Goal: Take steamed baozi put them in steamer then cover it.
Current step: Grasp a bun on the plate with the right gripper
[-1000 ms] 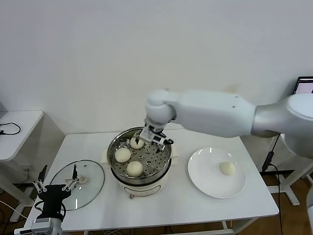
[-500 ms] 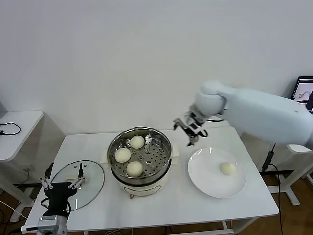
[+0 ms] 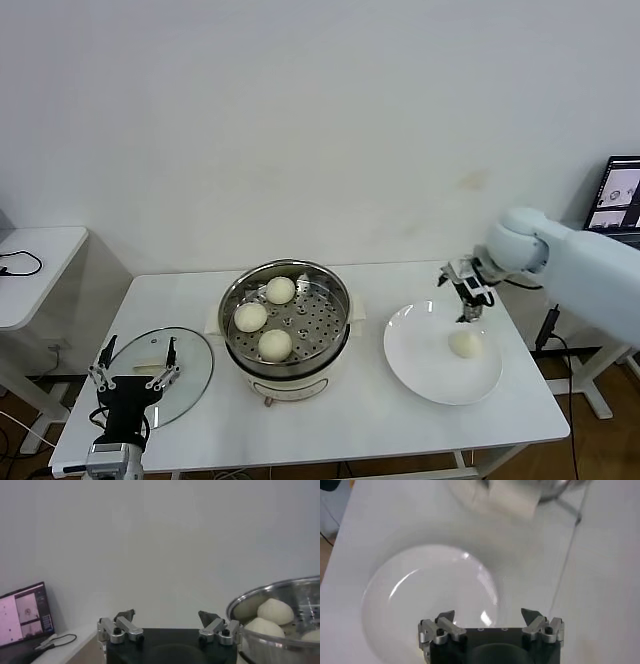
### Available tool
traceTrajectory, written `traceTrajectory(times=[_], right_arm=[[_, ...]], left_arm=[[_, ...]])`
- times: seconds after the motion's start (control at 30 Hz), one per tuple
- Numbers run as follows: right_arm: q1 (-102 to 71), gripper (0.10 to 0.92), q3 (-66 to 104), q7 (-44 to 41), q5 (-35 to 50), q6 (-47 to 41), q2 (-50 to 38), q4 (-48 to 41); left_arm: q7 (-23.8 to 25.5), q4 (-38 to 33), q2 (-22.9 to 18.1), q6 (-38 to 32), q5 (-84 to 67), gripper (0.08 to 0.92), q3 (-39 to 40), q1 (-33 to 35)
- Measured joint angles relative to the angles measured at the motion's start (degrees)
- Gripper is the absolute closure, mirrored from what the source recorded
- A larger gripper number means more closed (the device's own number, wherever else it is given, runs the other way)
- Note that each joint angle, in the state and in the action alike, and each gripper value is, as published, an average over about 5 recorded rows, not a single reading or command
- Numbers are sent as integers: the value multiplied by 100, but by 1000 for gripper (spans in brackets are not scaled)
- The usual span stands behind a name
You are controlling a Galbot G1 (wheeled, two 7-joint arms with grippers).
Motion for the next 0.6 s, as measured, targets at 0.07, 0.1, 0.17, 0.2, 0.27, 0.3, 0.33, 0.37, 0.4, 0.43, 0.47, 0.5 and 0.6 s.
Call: traceTrajectory(times=[0.07,0.1,0.17,0.2,0.27,0.3,0.33,0.37,0.4,0.43,0.47,0.5,0.6], right_arm=[[-240,202,150,18,-105,-22,-41,-84],[-357,203,221,27,-153,-33,-54,-128],[-594,203,367,48,-246,-51,-62,-224],[-704,203,437,58,-287,-58,-61,-271],[-923,203,577,78,-364,-74,-44,-368],[-1027,203,646,89,-400,-81,-30,-416],[-1128,202,715,101,-434,-88,-13,-464],[-1226,202,782,114,-469,-94,7,-513],[-1318,203,847,128,-501,-98,29,-562],[-1405,203,908,142,-533,-100,52,-611],[-1485,203,964,156,-562,-101,75,-658],[-1562,203,1020,172,-590,-101,101,-708],[-1761,202,1173,224,-661,-102,192,-857]], left_arm=[[0,2,-5,2,10,177,8,9],[0,4,-8,3,15,177,14,13],[1,5,-13,5,25,177,23,20],[3,4,-14,6,28,177,24,25],[8,3,-13,6,32,177,18,34],[10,2,-11,7,33,177,11,40],[13,1,-8,7,34,177,5,45],[15,1,-6,7,34,177,-1,48],[17,1,-5,7,34,177,-7,51],[19,1,-6,7,34,177,-10,53],[20,1,-7,7,34,177,-12,54],[21,2,-10,7,34,177,-13,53],[22,11,-19,7,35,177,-7,50]])
